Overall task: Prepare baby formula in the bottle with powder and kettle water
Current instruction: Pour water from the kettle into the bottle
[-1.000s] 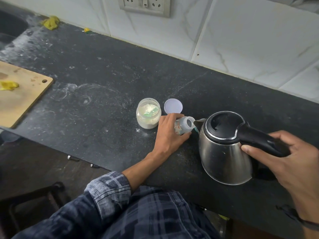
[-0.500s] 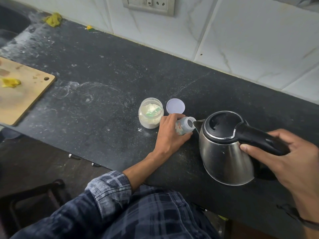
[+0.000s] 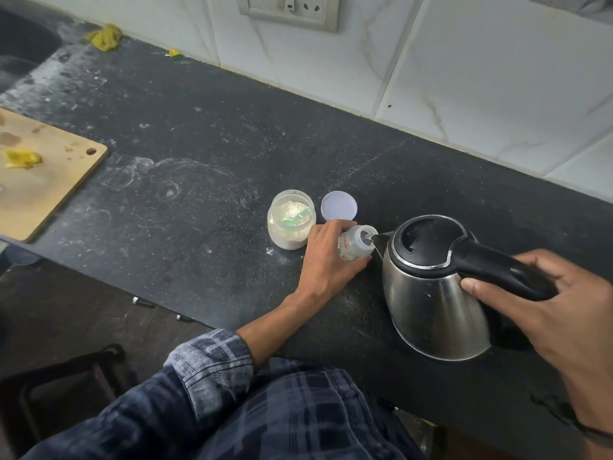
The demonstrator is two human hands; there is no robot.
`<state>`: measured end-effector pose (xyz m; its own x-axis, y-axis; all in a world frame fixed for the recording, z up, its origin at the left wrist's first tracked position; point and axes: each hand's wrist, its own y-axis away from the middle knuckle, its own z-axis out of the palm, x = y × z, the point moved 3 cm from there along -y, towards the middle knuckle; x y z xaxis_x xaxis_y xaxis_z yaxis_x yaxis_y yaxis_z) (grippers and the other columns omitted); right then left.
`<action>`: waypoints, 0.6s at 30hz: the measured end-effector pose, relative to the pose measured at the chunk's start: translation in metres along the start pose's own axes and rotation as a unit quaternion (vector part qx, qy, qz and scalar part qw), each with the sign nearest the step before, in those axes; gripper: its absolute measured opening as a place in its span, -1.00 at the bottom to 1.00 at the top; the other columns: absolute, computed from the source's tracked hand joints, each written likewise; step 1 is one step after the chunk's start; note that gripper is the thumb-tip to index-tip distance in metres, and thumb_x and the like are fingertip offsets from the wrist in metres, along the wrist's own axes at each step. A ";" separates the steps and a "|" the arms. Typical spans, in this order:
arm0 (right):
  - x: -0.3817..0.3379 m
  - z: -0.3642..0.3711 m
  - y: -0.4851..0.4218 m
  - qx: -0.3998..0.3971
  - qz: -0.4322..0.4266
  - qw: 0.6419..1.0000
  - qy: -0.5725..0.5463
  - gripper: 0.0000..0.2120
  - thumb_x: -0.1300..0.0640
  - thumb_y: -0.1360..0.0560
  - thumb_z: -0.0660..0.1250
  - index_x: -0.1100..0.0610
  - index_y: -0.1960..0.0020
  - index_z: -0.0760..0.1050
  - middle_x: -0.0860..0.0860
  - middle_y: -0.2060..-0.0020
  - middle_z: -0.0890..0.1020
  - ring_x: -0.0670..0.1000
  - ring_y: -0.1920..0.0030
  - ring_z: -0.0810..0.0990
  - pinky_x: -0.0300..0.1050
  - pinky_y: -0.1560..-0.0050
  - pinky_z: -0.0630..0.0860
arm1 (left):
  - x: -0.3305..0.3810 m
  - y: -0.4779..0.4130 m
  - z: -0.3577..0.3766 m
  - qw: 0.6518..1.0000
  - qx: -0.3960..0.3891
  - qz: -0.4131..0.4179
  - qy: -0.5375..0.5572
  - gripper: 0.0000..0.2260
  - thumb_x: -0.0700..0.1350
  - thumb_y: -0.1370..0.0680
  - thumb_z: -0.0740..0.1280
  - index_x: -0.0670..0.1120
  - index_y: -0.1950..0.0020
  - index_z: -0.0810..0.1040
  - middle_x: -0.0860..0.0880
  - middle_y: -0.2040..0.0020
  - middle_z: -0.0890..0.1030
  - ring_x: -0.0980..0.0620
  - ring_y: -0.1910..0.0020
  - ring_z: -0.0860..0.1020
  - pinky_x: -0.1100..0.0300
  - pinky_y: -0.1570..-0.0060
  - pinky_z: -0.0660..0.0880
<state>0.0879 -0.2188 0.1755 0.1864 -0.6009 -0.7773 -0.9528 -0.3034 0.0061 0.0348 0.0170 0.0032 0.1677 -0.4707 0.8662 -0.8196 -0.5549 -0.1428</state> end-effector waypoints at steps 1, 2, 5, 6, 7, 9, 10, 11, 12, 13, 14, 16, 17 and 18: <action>0.000 0.000 0.000 0.000 0.000 1.000 0.002 -0.70 0.04 -0.24 0.68 -0.05 0.11 0.65 -0.05 0.26 0.70 0.07 0.22 0.67 -0.02 0.22 0.56 | 0.000 0.000 0.000 1.000 -0.001 0.000 0.000 -0.51 -0.01 -0.37 0.63 -0.03 -0.21 0.51 0.22 -0.09 0.50 0.11 -0.09 0.39 0.38 -0.01 0.30; 0.000 0.000 0.000 0.000 0.000 1.000 0.002 -0.70 0.04 -0.24 0.68 -0.05 0.11 0.65 -0.06 0.26 0.70 0.08 0.22 0.67 -0.02 0.22 0.56 | 0.000 0.000 0.000 1.000 -0.002 0.000 0.000 -0.51 -0.01 -0.37 0.63 -0.03 -0.22 0.51 0.22 -0.09 0.50 0.11 -0.09 0.39 0.39 -0.01 0.30; 0.001 0.000 0.000 -0.001 0.001 1.000 0.002 -0.71 0.04 -0.24 0.68 -0.04 0.11 0.65 -0.05 0.27 0.69 0.06 0.24 0.66 -0.07 0.24 0.55 | 0.000 0.000 0.000 1.000 -0.005 -0.003 0.002 -0.50 0.00 -0.37 0.63 -0.02 -0.22 0.51 0.23 -0.08 0.50 0.14 -0.08 0.38 0.44 0.00 0.30; 0.001 0.000 0.000 -0.001 0.000 1.000 0.002 -0.71 0.04 -0.24 0.68 -0.04 0.11 0.65 -0.05 0.27 0.69 0.05 0.25 0.65 -0.08 0.25 0.55 | 0.000 0.000 0.001 1.000 -0.005 -0.004 0.002 -0.50 0.00 -0.37 0.63 -0.02 -0.22 0.51 0.23 -0.08 0.50 0.15 -0.07 0.37 0.46 0.00 0.30; 0.000 -0.001 0.000 -0.001 -0.001 1.000 0.003 -0.71 0.04 -0.24 0.68 -0.04 0.11 0.65 -0.05 0.27 0.69 0.05 0.26 0.65 -0.08 0.25 0.55 | 0.000 0.001 0.001 1.000 -0.005 -0.004 0.001 -0.50 0.00 -0.37 0.63 -0.02 -0.22 0.51 0.23 -0.08 0.50 0.16 -0.07 0.36 0.46 0.00 0.30; 0.000 -0.001 0.000 -0.002 -0.004 1.000 0.004 -0.71 0.04 -0.24 0.68 -0.05 0.12 0.64 -0.06 0.26 0.69 0.03 0.26 0.65 -0.10 0.26 0.54 | 0.000 0.000 0.000 1.000 -0.007 -0.006 0.000 -0.49 0.01 -0.37 0.63 -0.01 -0.23 0.51 0.23 -0.09 0.51 0.17 -0.06 0.36 0.47 0.00 0.30; 0.000 -0.001 0.000 -0.002 -0.005 1.000 0.004 -0.71 0.04 -0.24 0.68 -0.05 0.12 0.64 -0.06 0.26 0.69 0.02 0.26 0.64 -0.13 0.27 0.54 | -0.001 0.000 0.000 1.000 -0.008 -0.007 0.000 -0.49 0.01 -0.37 0.63 -0.01 -0.23 0.51 0.22 -0.09 0.51 0.17 -0.07 0.36 0.46 0.00 0.30; 0.000 0.000 0.000 -0.003 -0.006 1.000 0.003 -0.71 0.05 -0.24 0.69 -0.06 0.13 0.64 -0.07 0.27 0.69 0.00 0.27 0.64 -0.16 0.28 0.53 | -0.001 0.000 0.000 1.000 -0.009 -0.008 0.001 -0.49 0.00 -0.37 0.63 -0.02 -0.24 0.51 0.22 -0.09 0.52 0.16 -0.07 0.36 0.46 0.00 0.31; 0.000 0.000 -0.001 -0.003 -0.007 1.000 0.002 -0.71 0.06 -0.24 0.69 -0.06 0.13 0.64 -0.07 0.27 0.69 -0.01 0.28 0.63 -0.17 0.28 0.52 | 0.000 0.001 0.000 1.000 -0.009 -0.009 0.001 -0.49 0.00 -0.37 0.63 -0.02 -0.24 0.52 0.22 -0.09 0.52 0.16 -0.07 0.36 0.46 0.00 0.31; 0.000 0.000 -0.001 -0.004 -0.008 1.000 0.000 -0.71 0.07 -0.25 0.69 -0.07 0.13 0.64 -0.06 0.28 0.69 -0.02 0.29 0.62 -0.16 0.28 0.51 | -0.001 0.001 -0.001 1.000 -0.009 -0.010 0.001 -0.49 0.00 -0.37 0.63 -0.02 -0.24 0.52 0.21 -0.09 0.53 0.15 -0.07 0.36 0.46 0.00 0.31; 0.000 0.001 -0.002 -0.004 -0.010 1.000 -0.001 -0.70 0.07 -0.25 0.69 -0.07 0.13 0.64 -0.06 0.28 0.69 -0.01 0.30 0.61 -0.14 0.27 0.52 | -0.001 0.001 -0.001 1.000 -0.009 -0.011 0.000 -0.49 0.01 -0.38 0.63 -0.02 -0.24 0.52 0.21 -0.10 0.54 0.15 -0.07 0.36 0.46 0.00 0.30; 0.000 0.001 -0.002 -0.005 -0.016 1.000 0.000 -0.71 0.06 -0.24 0.69 -0.08 0.14 0.64 -0.06 0.27 0.69 -0.01 0.30 0.61 -0.14 0.27 0.52 | -0.001 0.001 -0.001 1.000 -0.010 -0.014 -0.001 -0.49 0.02 -0.38 0.63 -0.01 -0.24 0.52 0.20 -0.11 0.55 0.15 -0.08 0.37 0.46 0.00 0.30; -0.001 0.001 -0.002 -0.006 -0.019 1.000 0.000 -0.71 0.05 -0.23 0.68 -0.09 0.14 0.64 -0.06 0.27 0.69 -0.02 0.30 0.61 -0.20 0.28 0.51 | -0.001 0.001 -0.001 1.000 -0.011 -0.015 -0.002 -0.48 0.02 -0.38 0.63 -0.01 -0.25 0.51 0.21 -0.10 0.54 0.15 -0.08 0.37 0.45 0.00 0.30; -0.002 0.001 -0.002 -0.006 -0.021 1.000 0.000 -0.72 0.04 -0.23 0.67 -0.09 0.15 0.64 -0.07 0.27 0.69 -0.03 0.30 0.61 -0.26 0.29 0.50 | -0.001 0.001 -0.001 1.000 -0.013 -0.016 -0.002 -0.48 0.02 -0.38 0.63 0.00 -0.25 0.51 0.22 -0.10 0.53 0.15 -0.09 0.37 0.45 -0.01 0.30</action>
<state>0.0895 -0.2164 0.1761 0.2266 -0.5866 -0.7775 -0.9409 -0.3381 -0.0192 0.0328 0.0179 0.0028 0.1965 -0.4565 0.8678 -0.8273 -0.5523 -0.1032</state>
